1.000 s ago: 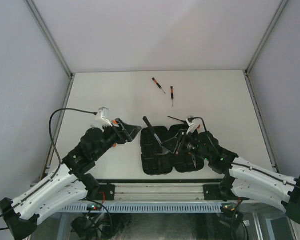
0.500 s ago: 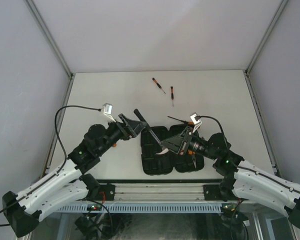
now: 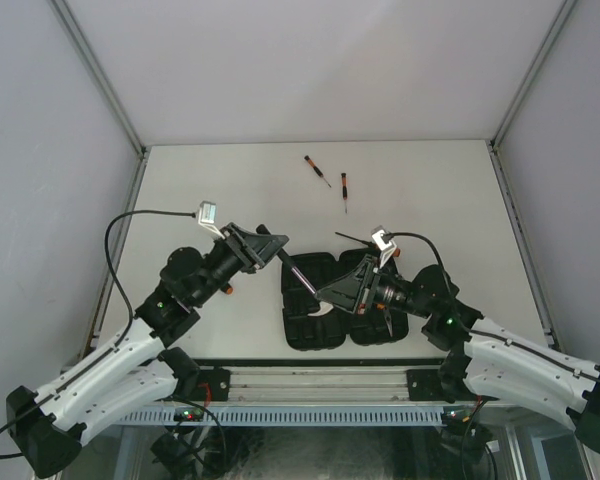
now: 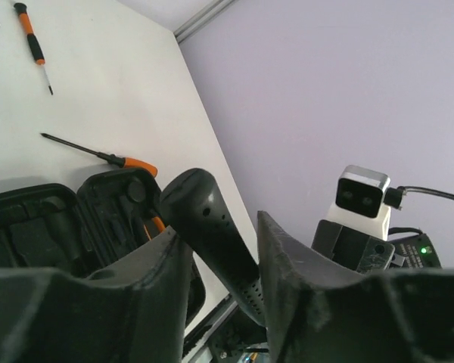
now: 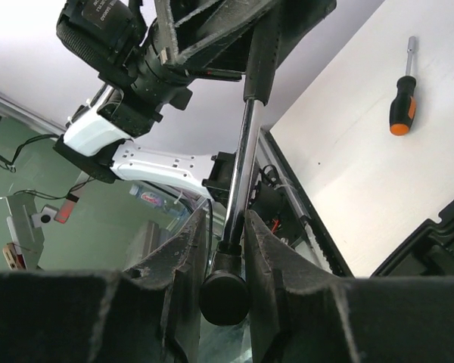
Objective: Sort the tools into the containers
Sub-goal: Pick up the hammer at the center of the board.
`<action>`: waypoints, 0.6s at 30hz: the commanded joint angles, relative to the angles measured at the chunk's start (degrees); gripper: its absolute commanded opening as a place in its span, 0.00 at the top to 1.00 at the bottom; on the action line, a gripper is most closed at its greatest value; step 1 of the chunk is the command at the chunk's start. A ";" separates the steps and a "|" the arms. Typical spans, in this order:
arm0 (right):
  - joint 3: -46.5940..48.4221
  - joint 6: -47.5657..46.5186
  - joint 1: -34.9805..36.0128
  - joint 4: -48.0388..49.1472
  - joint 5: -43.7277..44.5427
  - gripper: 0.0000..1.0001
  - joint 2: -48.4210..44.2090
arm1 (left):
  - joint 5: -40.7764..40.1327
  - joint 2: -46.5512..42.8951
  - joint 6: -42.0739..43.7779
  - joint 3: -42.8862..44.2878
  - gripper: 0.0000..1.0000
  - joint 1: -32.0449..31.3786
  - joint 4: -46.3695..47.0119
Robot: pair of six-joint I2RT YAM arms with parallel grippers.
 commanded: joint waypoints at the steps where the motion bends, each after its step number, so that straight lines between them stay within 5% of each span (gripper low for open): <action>1: 0.82 0.12 0.33 4.88 0.44 1.00 -0.36 | 2.51 -1.00 -0.10 -0.89 0.64 0.43 3.91; 8: 0.97 -2.07 0.19 -0.69 5.19 0.99 -1.39 | 2.40 -2.44 1.28 -0.15 0.99 0.43 1.42; 18: 3.16 -10.07 0.46 -14.04 12.98 0.49 -6.24 | 1.39 -2.60 5.10 3.03 1.00 0.38 -6.92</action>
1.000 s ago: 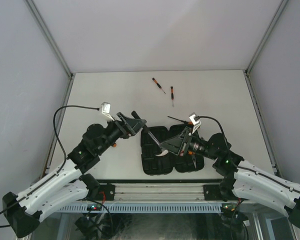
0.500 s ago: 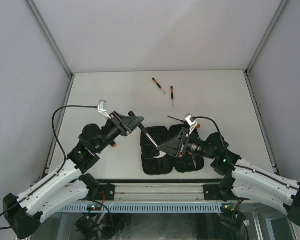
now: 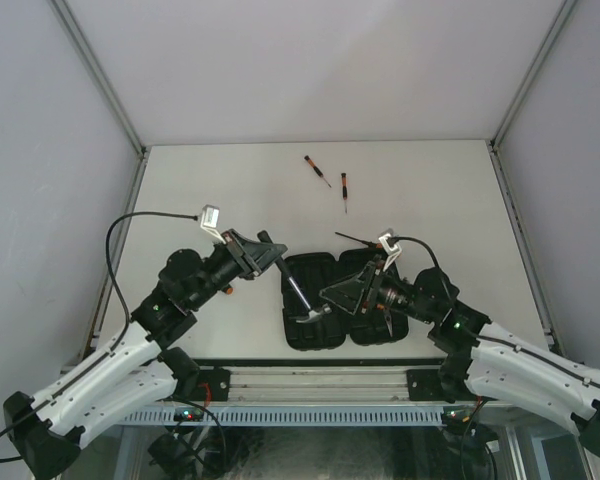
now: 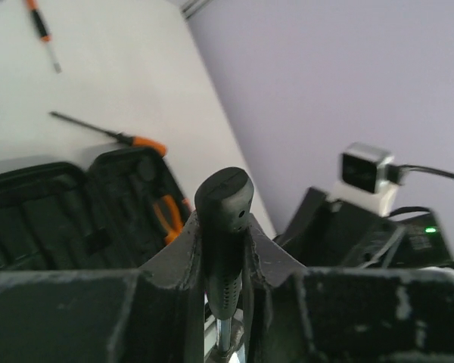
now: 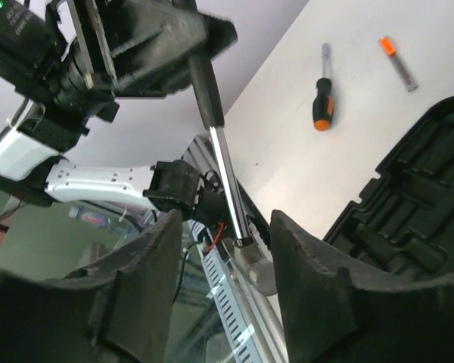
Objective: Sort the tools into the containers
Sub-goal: Pick up the hammer at the center of the board.
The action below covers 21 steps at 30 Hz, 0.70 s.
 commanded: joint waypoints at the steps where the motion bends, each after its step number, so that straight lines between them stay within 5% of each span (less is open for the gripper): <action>1: 4.15 -6.09 -0.13 -6.57 7.35 0.47 -3.96 | -1.28 -0.49 4.77 2.95 1.00 0.43 -4.50; 9: 8.75 -11.30 1.83 -17.72 15.92 0.41 -4.44 | -2.70 0.77 6.95 4.55 1.00 0.34 -8.92; 21: 15.51 -16.39 14.64 -15.01 22.43 0.51 11.31 | -2.78 2.20 7.61 6.08 1.00 0.34 -10.60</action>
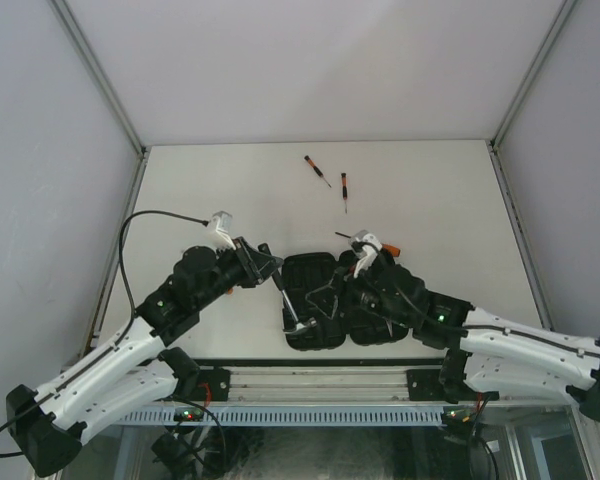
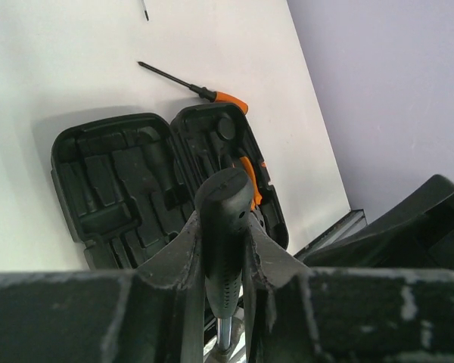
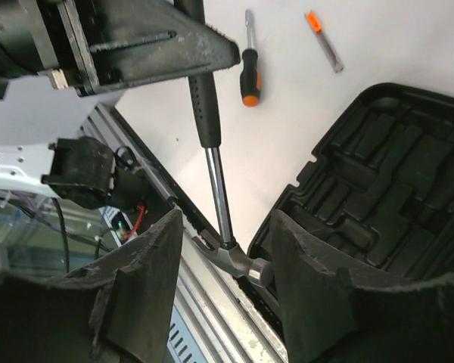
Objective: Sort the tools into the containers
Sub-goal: Pick up the hammer at the center of the board.
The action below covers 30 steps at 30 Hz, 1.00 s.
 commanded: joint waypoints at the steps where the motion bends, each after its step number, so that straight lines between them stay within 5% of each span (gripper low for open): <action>1: 5.34 -3.61 3.64 1.44 3.33 0.51 5.69 | 0.06 -0.45 0.44 5.51 1.00 0.28 3.04; 30: 12.63 -4.27 9.83 -6.76 9.64 0.68 22.53 | -0.23 0.30 0.17 5.61 1.00 0.25 2.37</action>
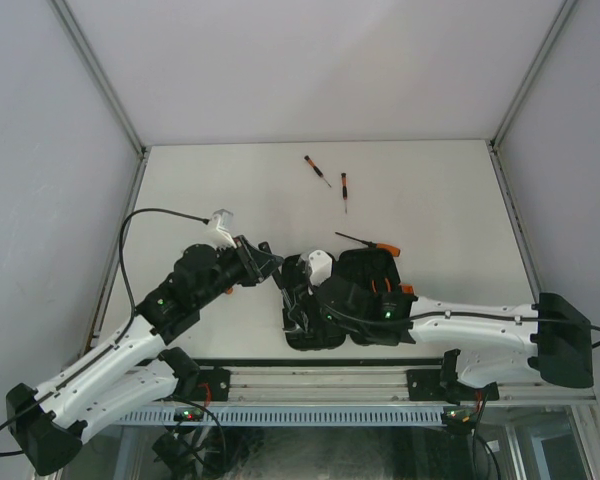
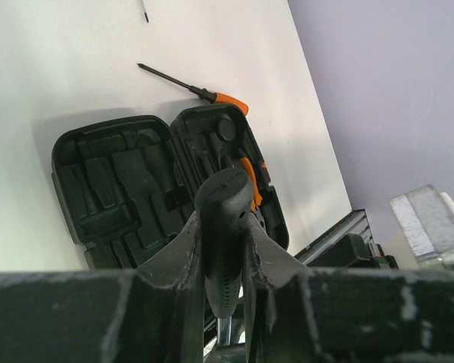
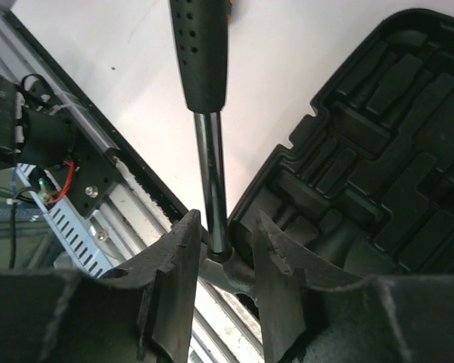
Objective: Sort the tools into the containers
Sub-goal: Pick up the hammer at the center of the board, then place the hammer in the storage box.
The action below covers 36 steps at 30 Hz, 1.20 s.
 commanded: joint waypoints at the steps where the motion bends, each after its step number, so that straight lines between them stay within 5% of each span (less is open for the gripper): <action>1: 2.78 -0.43 0.84 -1.19 3.70 0.69 0.69 | -0.17 -0.44 -0.53 4.42 1.00 0.25 3.02; 13: 2.88 1.23 1.03 -1.62 5.92 1.00 0.34 | 0.77 0.59 -0.18 4.93 0.95 0.28 1.89; 25: 2.84 4.79 -0.45 -3.16 6.66 1.00 -1.99 | -0.13 -0.88 0.18 5.07 0.46 0.28 0.64; 36: -3.25 11.20 -5.37 -10.09 8.88 1.00 -10.25 | -3.48 -2.25 1.94 3.71 0.41 0.28 -0.76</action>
